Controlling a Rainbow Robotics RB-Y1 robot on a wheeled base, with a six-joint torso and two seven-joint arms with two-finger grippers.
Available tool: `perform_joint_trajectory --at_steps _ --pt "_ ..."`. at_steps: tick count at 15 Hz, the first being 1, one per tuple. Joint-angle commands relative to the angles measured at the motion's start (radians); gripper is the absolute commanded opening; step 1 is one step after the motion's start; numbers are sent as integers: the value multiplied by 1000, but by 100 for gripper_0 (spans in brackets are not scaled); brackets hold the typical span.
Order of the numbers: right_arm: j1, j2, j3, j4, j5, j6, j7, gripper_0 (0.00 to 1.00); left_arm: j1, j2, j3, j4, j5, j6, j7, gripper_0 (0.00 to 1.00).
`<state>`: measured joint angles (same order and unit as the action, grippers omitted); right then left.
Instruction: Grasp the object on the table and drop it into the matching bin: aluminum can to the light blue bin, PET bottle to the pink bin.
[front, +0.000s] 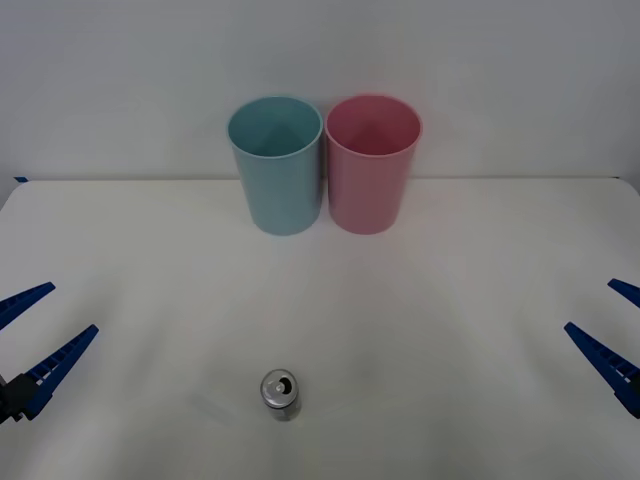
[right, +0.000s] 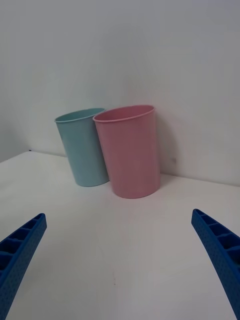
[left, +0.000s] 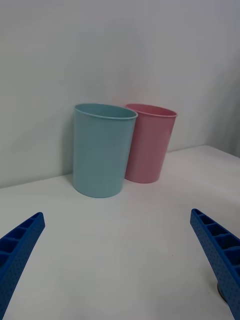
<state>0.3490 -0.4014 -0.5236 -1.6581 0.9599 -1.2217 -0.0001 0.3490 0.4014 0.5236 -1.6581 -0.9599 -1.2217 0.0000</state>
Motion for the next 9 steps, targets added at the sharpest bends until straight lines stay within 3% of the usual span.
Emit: perform_joint_trajectory --at_steps 1,9 --pt "8 4 -4 1 3 -2 0 100 0 0 0 0 0 0 0 100" --pt "24 -13 43 -25 10 -13 -5 100 0 0 0 0 0 0 0 100"
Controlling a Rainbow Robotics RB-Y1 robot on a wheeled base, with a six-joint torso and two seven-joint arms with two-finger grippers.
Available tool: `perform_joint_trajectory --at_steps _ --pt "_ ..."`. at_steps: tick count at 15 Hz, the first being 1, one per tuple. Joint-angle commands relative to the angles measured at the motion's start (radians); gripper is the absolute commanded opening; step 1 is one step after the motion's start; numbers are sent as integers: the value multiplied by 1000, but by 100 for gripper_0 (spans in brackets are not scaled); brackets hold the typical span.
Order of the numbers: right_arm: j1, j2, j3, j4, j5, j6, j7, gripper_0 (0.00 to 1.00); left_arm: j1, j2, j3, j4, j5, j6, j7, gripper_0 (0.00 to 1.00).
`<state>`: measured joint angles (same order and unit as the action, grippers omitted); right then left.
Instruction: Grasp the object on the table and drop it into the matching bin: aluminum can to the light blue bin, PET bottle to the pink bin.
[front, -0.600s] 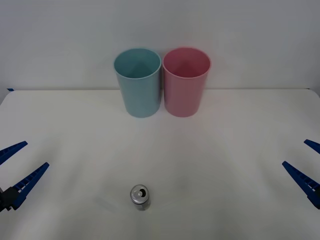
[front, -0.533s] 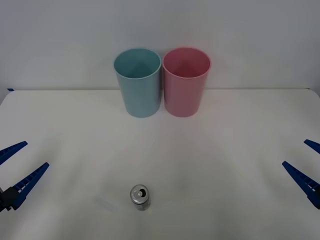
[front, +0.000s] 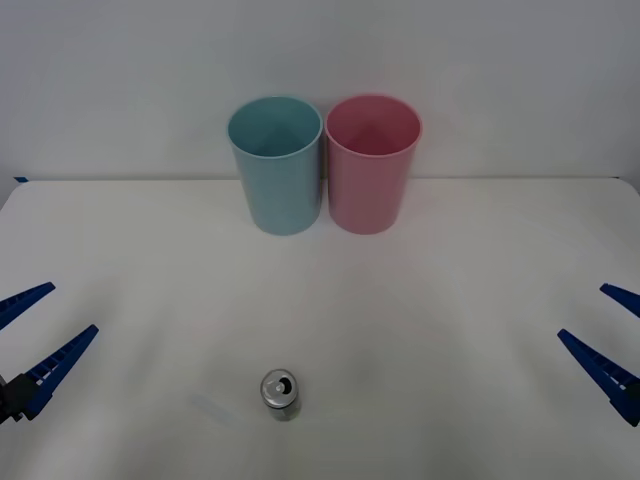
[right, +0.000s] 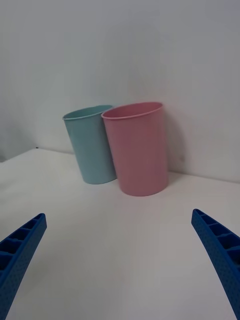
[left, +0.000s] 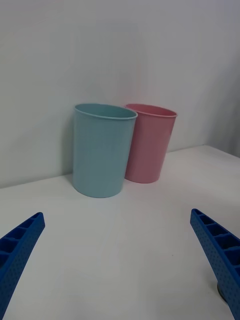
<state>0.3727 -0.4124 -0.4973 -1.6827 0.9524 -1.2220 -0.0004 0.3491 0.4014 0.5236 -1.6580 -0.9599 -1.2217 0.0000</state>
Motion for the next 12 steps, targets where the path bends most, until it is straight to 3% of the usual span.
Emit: perform_joint_trajectory --at_steps 1,8,12 --pt "0 -6 37 6 23 -17 -6 100 0 0 0 0 0 0 0 100" --pt "-69 -42 135 100 78 -159 11 100 0 0 0 0 0 0 0 100" --pt "-90 -42 201 104 94 -169 77 100 0 0 0 0 0 0 0 100"
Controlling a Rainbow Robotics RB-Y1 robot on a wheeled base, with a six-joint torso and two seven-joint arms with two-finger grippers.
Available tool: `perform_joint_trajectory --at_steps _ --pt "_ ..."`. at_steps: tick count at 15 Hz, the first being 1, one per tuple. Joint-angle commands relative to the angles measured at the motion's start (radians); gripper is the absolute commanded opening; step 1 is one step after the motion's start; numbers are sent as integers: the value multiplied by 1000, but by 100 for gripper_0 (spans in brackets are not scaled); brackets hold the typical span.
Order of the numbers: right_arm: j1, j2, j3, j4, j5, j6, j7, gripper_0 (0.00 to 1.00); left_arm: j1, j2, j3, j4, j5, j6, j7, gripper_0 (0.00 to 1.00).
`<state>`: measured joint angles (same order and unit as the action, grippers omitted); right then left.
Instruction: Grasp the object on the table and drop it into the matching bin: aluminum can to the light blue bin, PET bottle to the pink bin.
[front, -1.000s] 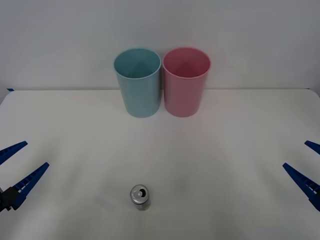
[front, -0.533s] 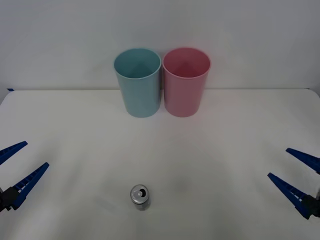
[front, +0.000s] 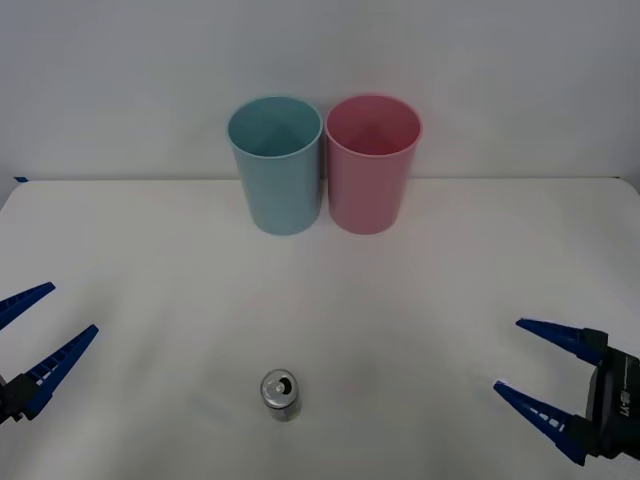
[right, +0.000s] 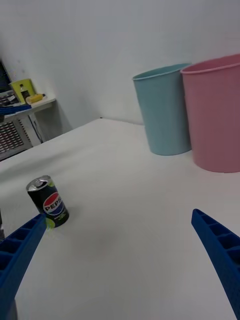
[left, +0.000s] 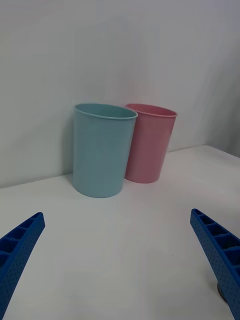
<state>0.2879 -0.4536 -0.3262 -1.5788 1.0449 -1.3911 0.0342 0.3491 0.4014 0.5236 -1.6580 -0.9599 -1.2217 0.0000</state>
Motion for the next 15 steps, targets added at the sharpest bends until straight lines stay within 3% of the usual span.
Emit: perform_joint_trajectory --at_steps 1,8,15 --pt "-12 0 53 5 4 1 84 100 0 0 0 0 0 0 0 100" --pt "-93 -4 234 111 4 17 243 100 0 0 0 0 0 0 0 100" --pt "-131 3 437 112 4 173 294 100 0 0 0 0 0 0 0 100"
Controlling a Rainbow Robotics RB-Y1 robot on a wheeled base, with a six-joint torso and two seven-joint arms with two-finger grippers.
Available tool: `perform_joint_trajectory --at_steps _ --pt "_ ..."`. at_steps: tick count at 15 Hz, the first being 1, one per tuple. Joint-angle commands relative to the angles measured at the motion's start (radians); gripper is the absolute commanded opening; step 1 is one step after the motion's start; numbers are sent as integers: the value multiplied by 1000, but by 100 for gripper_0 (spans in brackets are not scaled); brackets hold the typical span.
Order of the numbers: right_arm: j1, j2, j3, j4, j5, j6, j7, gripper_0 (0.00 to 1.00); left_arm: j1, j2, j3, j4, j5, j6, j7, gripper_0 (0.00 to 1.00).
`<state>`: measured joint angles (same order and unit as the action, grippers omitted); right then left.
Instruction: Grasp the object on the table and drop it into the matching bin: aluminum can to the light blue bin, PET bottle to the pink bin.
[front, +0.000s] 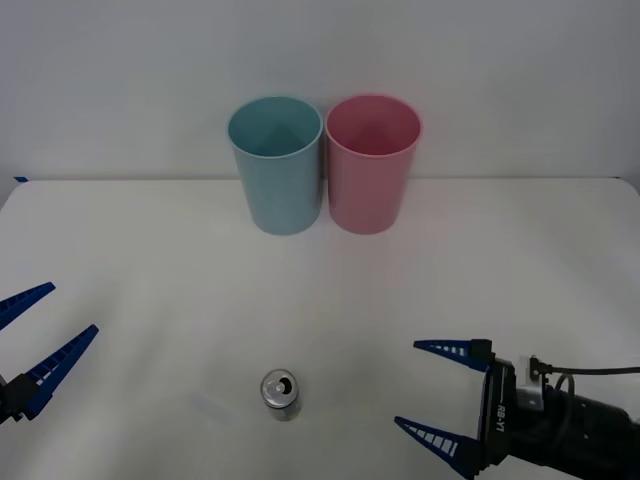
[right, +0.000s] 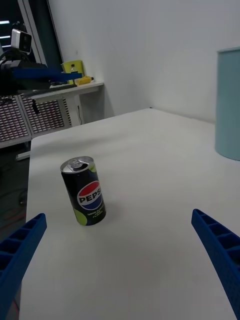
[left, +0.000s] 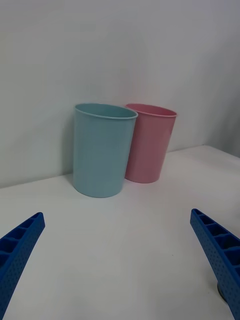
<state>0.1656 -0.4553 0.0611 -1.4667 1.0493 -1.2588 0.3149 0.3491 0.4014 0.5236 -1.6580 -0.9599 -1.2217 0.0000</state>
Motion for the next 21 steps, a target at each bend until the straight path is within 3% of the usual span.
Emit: perform_joint_trajectory --at_steps 1,6,11,15,21 --pt "-17 7 82 0 0 65 24 100 0 0 0 0 0 0 0 100" --pt "-35 92 129 0 112 119 41 100 0 0 0 0 0 0 0 100" --pt "-72 141 220 19 170 211 46 100 0 0 0 0 0 0 0 100" --pt "-163 192 269 141 175 230 64 100 0 0 0 0 0 0 0 100" --pt "-196 231 330 174 195 331 84 100 0 0 0 0 0 0 0 100"
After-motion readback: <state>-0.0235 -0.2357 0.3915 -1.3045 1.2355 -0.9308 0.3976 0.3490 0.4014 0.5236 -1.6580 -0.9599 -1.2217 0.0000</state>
